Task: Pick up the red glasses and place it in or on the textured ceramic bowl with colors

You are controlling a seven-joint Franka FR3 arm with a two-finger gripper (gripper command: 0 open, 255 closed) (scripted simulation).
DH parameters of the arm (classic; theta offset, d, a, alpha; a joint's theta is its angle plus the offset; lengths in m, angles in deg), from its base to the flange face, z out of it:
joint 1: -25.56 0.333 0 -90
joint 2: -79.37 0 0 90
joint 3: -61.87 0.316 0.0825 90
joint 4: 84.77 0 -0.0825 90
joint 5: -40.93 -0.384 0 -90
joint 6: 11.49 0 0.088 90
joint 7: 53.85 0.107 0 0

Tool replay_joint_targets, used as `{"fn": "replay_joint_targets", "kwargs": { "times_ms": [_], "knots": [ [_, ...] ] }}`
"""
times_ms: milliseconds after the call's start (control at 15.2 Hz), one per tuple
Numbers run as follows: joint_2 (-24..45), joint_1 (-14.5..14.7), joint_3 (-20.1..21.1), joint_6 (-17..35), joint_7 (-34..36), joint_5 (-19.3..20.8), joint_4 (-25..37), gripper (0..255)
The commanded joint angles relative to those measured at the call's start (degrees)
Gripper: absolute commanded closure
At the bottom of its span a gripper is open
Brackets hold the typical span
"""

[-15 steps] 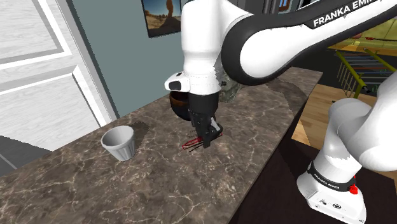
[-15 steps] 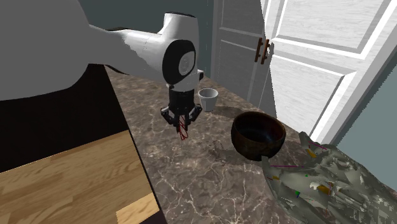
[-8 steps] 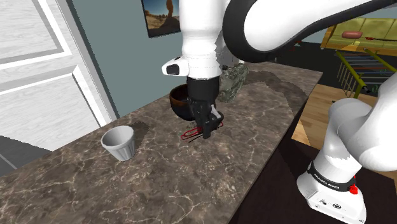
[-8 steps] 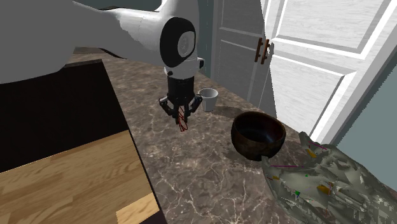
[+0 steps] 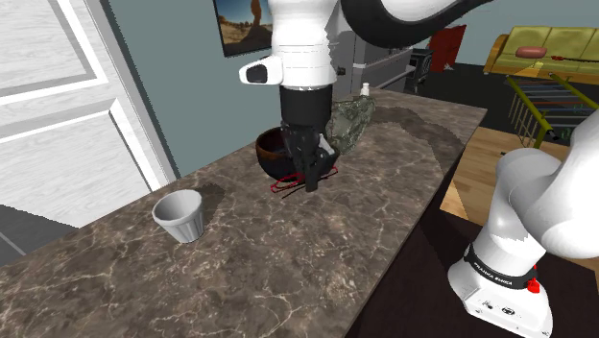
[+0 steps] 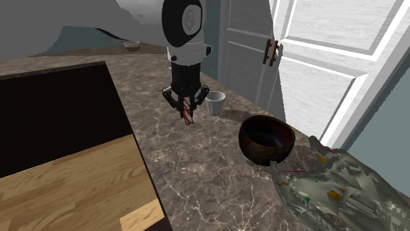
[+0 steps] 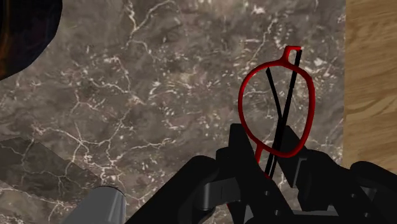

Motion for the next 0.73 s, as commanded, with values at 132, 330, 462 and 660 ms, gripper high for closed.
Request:
{"fn": "replay_joint_targets", "kwargs": {
  "times_ms": [132,330,462,660],
  "knots": [
    [0.3,-0.1,-0.2,-3.2,0.3,0.2,3.4,255],
    [0.5,-0.2,-0.3,-5.5,0.5,0.3,6.0,255],
    [1.8,-1.2,-1.9,-5.5,-2.0,1.1,7.0,255],
    [4.1,-2.8,-4.2,-5.7,-5.6,2.1,9.1,255]
  ]
}}
